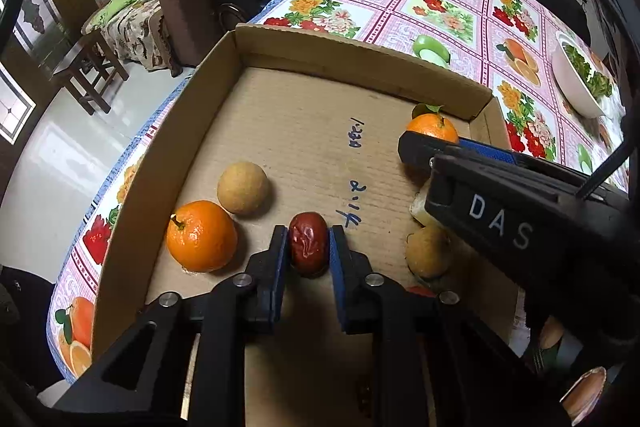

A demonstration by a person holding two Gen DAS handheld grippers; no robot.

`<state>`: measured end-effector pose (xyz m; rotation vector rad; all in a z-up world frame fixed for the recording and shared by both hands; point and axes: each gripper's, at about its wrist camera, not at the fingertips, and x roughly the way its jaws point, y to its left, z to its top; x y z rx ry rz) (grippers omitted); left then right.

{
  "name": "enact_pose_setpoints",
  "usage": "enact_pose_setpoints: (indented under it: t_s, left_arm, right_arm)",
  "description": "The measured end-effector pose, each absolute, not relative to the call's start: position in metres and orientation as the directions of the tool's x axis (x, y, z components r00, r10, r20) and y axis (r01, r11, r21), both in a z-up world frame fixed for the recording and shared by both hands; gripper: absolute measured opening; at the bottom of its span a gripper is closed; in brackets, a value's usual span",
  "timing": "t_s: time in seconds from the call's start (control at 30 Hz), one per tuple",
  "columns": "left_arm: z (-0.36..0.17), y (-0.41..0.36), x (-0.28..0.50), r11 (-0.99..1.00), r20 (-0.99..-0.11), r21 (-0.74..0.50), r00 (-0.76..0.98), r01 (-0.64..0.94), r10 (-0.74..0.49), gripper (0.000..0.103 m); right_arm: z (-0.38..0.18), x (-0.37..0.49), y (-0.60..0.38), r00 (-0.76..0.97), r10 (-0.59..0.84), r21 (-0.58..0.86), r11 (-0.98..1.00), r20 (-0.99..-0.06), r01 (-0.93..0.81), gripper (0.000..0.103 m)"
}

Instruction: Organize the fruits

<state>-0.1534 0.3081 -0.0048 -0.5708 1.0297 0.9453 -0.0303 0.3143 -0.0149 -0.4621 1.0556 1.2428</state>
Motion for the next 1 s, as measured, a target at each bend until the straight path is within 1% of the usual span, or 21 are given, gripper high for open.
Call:
enact_pose_setpoints:
  t_s: [0.03, 0.07, 0.1, 0.23, 0.33, 0.53, 0.57, 0.67, 0.8, 0.83, 0.9, 1.0]
  left_arm:
    - [-0.005, 0.308, -0.154, 0.496, -0.904, 0.022, 0.194, -0.868, 0.380, 0.037]
    - [-0.005, 0.309, -0.154, 0.493, -0.908, 0.018, 0.192, -0.870, 0.373, 0.043]
    - [-0.005, 0.310, -0.155, 0.492, -0.909, 0.011, 0.196, -0.871, 0.368, 0.048]
    - [-0.003, 0.308, -0.159, 0.486, -0.907, 0.011, 0.196, -0.874, 0.372, 0.048]
    - [-0.002, 0.304, -0.161, 0.489, -0.906, 0.022, 0.189, -0.872, 0.378, 0.048]
    - [0.005, 0.289, -0.172, 0.491, -0.893, 0.046, 0.185, -0.870, 0.410, 0.048]
    - [0.006, 0.287, -0.175, 0.491, -0.891, 0.039, 0.192, -0.871, 0.411, 0.048]
    - [0.009, 0.278, -0.183, 0.490, -0.886, 0.023, 0.209, -0.871, 0.414, 0.048]
    - [0.013, 0.265, -0.193, 0.489, -0.878, 0.020, 0.219, -0.872, 0.426, 0.048]
    - [0.015, 0.261, -0.196, 0.488, -0.875, 0.017, 0.223, -0.873, 0.429, 0.048]
    - [0.017, 0.254, -0.201, 0.489, -0.870, 0.017, 0.229, -0.872, 0.438, 0.048]
    - [0.020, 0.244, -0.207, 0.495, -0.864, 0.015, 0.238, -0.869, 0.444, 0.048]
  right_arm:
    - [-0.015, -0.030, 0.315, -0.039, 0.535, 0.241, 0.313, -0.844, -0.919, 0.035]
    - [-0.015, -0.030, 0.315, -0.038, 0.535, 0.239, 0.312, -0.844, -0.920, 0.035]
    - [-0.015, -0.030, 0.315, -0.035, 0.533, 0.234, 0.311, -0.846, -0.921, 0.036]
    - [-0.013, -0.031, 0.314, -0.035, 0.534, 0.232, 0.307, -0.845, -0.923, 0.037]
    - [-0.009, -0.030, 0.311, -0.029, 0.541, 0.229, 0.306, -0.840, -0.924, 0.042]
    - [0.001, -0.035, 0.298, -0.024, 0.555, 0.220, 0.291, -0.831, -0.931, 0.043]
    - [0.003, -0.035, 0.294, -0.026, 0.558, 0.221, 0.285, -0.830, -0.933, 0.044]
    - [0.007, -0.038, 0.286, -0.026, 0.568, 0.215, 0.267, -0.822, -0.940, 0.053]
    - [0.011, -0.039, 0.271, -0.037, 0.583, 0.217, 0.242, -0.812, -0.946, 0.054]
    - [0.012, -0.040, 0.268, -0.042, 0.587, 0.220, 0.234, -0.809, -0.947, 0.055]
    - [0.014, -0.040, 0.260, -0.047, 0.596, 0.221, 0.223, -0.802, -0.950, 0.062]
    - [0.017, -0.039, 0.245, -0.062, 0.612, 0.232, 0.201, -0.788, -0.952, 0.064]
